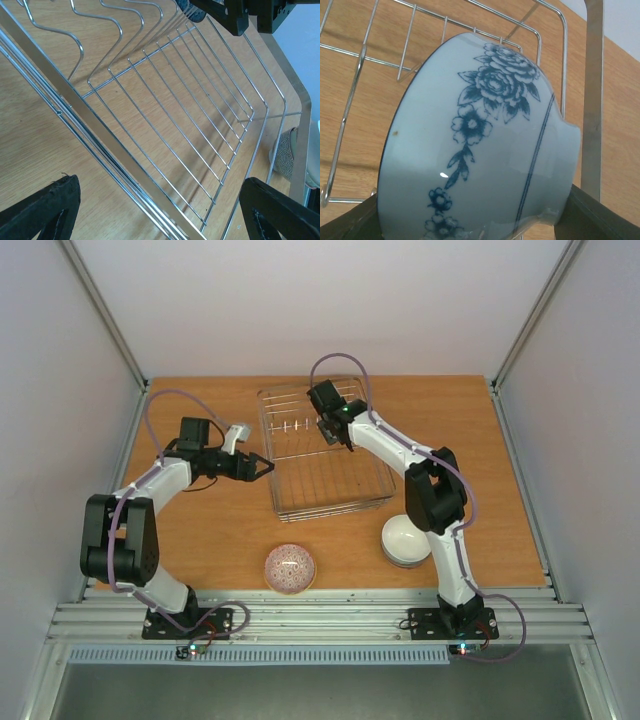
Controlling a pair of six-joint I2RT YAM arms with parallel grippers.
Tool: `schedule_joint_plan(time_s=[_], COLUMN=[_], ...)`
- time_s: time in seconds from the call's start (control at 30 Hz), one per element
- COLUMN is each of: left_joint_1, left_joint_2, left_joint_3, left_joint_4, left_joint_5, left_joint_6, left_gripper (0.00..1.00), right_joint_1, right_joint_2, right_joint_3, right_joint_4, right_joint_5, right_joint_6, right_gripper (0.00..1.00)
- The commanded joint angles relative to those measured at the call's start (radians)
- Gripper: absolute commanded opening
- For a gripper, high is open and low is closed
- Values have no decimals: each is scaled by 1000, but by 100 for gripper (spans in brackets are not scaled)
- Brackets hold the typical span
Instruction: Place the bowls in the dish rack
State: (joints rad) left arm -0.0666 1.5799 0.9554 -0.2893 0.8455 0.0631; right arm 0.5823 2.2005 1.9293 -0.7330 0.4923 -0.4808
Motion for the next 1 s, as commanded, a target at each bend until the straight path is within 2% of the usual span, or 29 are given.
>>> schedule_joint_plan(time_s=[0.0,0.17,0.5,0.6,0.73,0.83,0.97], left_joint_1=[3,3,-5,-46,-142,-198,-235], left_joint_2=[1,-13,-82,-138,-236,-285,-307], left_joint_3=[31,31,29,36,18,1,3], left_joint_4=[3,-11,-74,-172,-319,-419,-568], left_joint_5=[17,9,28,36,-45,-104,-109], left_joint_6=[19,33,112,225,420,543,690], left_gripper=[88,88,88,87,87,86,86], right_joint_1=[-6,-7,-8,-7,-7,-6,-6], right_joint_2=[-47,-96,-284,-374,-528,-626,-774], right_joint_3=[-56,-107,-276,-378,-531,-628,-775], right_joint_4=[78,120,226,287,369,384,394], right_joint_5=[-9,-33,-150,-180,-187,-193,-163], right_joint_6=[13,16,62,109,167,222,304], right_gripper=[73,98,99,99,99,99,99])
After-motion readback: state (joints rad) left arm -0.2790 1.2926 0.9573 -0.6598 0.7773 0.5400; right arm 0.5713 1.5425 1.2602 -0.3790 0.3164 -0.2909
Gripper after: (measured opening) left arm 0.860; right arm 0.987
